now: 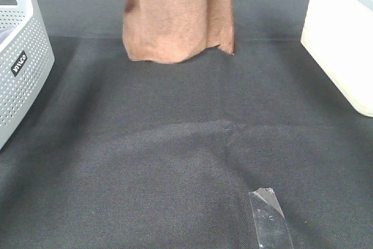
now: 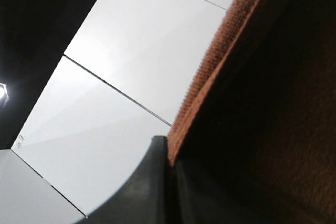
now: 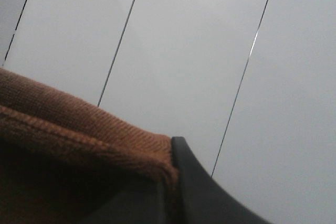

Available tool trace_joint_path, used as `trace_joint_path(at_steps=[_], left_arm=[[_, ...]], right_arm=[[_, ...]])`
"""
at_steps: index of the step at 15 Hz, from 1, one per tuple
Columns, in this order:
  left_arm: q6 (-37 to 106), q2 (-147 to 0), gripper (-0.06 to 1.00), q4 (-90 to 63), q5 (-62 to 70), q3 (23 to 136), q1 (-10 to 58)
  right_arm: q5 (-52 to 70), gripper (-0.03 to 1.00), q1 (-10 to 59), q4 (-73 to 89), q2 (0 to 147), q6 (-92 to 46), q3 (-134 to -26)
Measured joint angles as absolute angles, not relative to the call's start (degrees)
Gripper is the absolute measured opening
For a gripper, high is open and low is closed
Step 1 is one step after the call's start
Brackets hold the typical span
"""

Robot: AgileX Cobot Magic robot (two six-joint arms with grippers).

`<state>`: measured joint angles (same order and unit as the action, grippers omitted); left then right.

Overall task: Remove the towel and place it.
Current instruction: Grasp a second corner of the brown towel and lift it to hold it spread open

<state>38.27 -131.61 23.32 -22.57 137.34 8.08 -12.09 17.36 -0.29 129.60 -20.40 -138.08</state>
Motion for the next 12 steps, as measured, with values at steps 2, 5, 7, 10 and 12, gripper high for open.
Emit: trace_joint_path(at_steps=[2,5,7,10,12], left_arm=[[38.3,-131.7,0.00,23.7,-22.6,139.2,8.0],[38.3,-131.7,0.00,24.7,-21.5,141.2,8.0],[38.3,-132.0,0.00,24.9,-19.9,141.2,8.0],[38.3,-132.8,0.00,24.9,-19.3,141.2,8.0],[38.0,-132.8,0.00,24.9,-18.6,141.2,8.0]], right_arm=[[-14.3,0.00,17.4,-0.3,129.7,-19.3,-138.1],[-15.4,0.00,17.4,-0.7,129.7,-17.2,-138.1],[-14.0,0.00,17.4,-0.7,129.5,-17.1,-138.1],[-11.7,0.00,17.4,-0.7,129.5,-17.0,-138.1],[-8.8,0.00,17.4,0.0,129.5,-16.8,-138.1]])
